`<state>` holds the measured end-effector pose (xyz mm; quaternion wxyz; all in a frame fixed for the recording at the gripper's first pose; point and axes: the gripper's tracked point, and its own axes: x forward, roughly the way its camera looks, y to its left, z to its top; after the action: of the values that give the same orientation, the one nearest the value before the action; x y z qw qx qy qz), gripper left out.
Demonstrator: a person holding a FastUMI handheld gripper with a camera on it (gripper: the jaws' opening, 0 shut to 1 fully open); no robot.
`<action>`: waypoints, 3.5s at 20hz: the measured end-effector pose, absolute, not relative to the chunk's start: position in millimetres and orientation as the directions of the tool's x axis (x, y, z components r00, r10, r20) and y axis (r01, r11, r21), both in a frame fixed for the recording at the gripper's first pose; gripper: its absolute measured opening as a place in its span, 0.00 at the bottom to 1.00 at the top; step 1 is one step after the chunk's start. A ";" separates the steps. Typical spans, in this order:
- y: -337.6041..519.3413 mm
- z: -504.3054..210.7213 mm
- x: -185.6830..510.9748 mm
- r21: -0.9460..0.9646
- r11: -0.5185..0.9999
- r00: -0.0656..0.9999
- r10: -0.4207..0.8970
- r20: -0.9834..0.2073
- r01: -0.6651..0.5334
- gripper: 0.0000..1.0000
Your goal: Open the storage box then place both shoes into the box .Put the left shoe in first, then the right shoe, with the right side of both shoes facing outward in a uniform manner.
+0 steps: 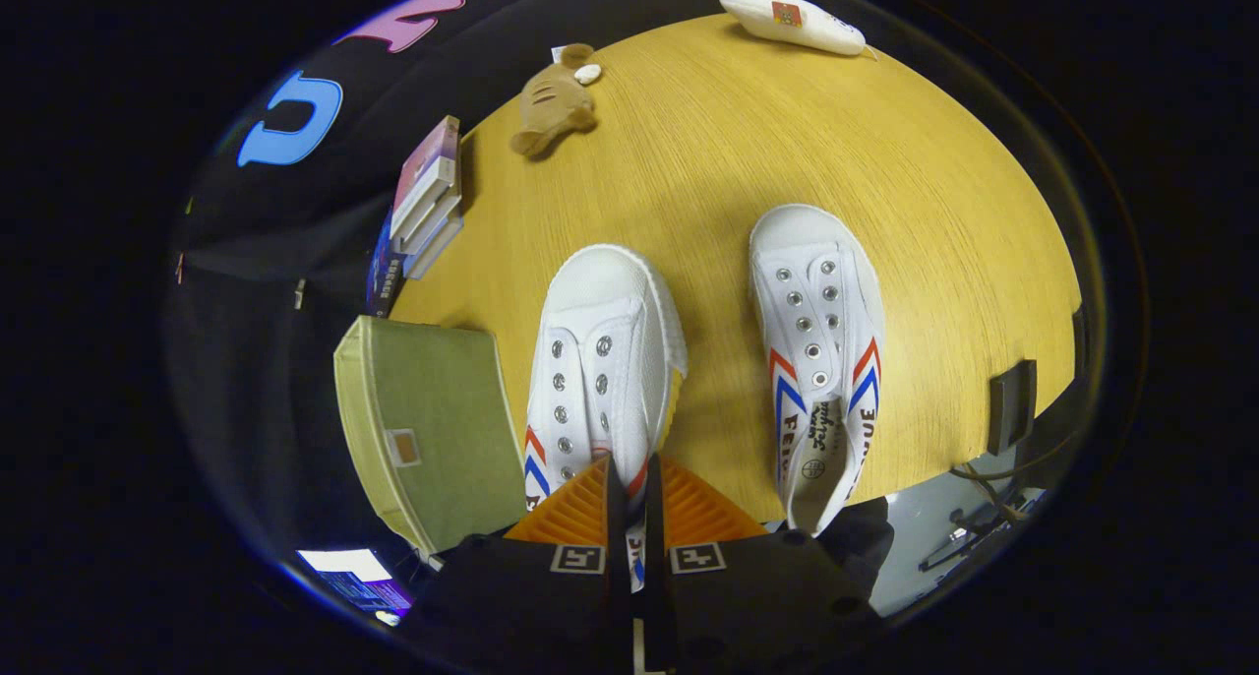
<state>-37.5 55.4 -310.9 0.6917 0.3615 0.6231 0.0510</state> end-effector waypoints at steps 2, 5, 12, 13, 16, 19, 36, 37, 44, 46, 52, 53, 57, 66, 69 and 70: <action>64.6 -282.2 -26.9 0.585 0.727 0.249 0.529 -0.811 0.360 0.09; 89.1 -238.4 -9.8 0.625 0.713 0.290 0.555 -0.780 0.317 0.09; 186.9 -181.1 11.4 0.720 0.652 0.277 0.665 -0.694 0.238 0.09; 201.2 -178.7 12.2 0.721 0.654 0.264 0.671 -0.693 0.229 0.09; 241.3 -176.7 12.5 0.718 0.666 0.224 0.682 -0.696 0.202 0.09; 276.7 -181.7 11.8 0.715 0.670 0.174 0.693 -0.699 0.201 0.09; 390.9 -204.5 24.1 0.781 0.562 0.075 0.797 -0.600 0.272 0.63; 390.8 -203.9 21.6 0.783 0.567 0.078 0.795 -0.602 0.255 0.81; 364.0 -201.7 12.1 0.789 0.563 0.096 0.796 -0.597 0.246 0.99; 350.4 -195.0 8.7 0.799 0.544 0.109 0.805 -0.583 0.256 0.99; 278.4 -174.9 0.2 0.825 0.478 0.178 0.822 -0.541 0.301 0.98; 260.4 -175.1 -1.7 0.824 0.474 0.193 0.817 -0.543 0.311 0.98; 176.9 -197.9 -14.1 0.776 0.533 0.239 0.749 -0.618 0.337 0.98; -15.1 -316.6 -49.3 0.519 0.650 0.248 0.466 -0.849 0.555 0.98; -58.6 -350.1 -65.7 0.439 0.680 0.212 0.395 -0.894 0.587 0.97; -68.9 -362.7 -67.9 0.414 0.694 0.197 0.374 -0.906 0.589 0.97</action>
<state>-67.9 -68.9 -362.7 0.6723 0.3827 0.6286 -0.0800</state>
